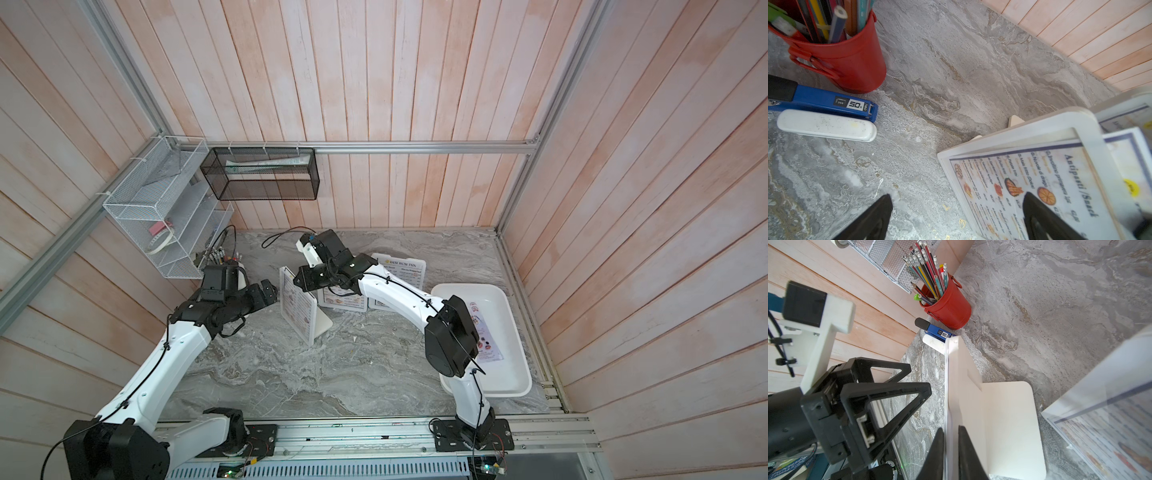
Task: Replace the menus in the menu holders
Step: Take out the menu from the menu holder.
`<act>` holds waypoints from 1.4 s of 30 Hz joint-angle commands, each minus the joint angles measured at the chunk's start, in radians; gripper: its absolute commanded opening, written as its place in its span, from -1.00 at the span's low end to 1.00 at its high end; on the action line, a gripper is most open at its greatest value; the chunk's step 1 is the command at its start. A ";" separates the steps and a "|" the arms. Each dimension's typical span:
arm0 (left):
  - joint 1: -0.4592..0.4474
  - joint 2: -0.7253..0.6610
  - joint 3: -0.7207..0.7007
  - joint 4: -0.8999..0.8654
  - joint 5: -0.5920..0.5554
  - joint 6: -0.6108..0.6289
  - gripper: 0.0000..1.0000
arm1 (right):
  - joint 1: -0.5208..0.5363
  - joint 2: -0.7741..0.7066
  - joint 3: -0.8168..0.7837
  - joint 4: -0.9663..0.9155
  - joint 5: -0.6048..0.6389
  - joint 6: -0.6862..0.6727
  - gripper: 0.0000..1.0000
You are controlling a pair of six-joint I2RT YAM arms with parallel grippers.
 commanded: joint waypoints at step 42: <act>-0.006 -0.009 0.010 0.027 -0.001 -0.001 1.00 | 0.000 -0.068 0.164 -0.061 0.012 -0.062 -1.00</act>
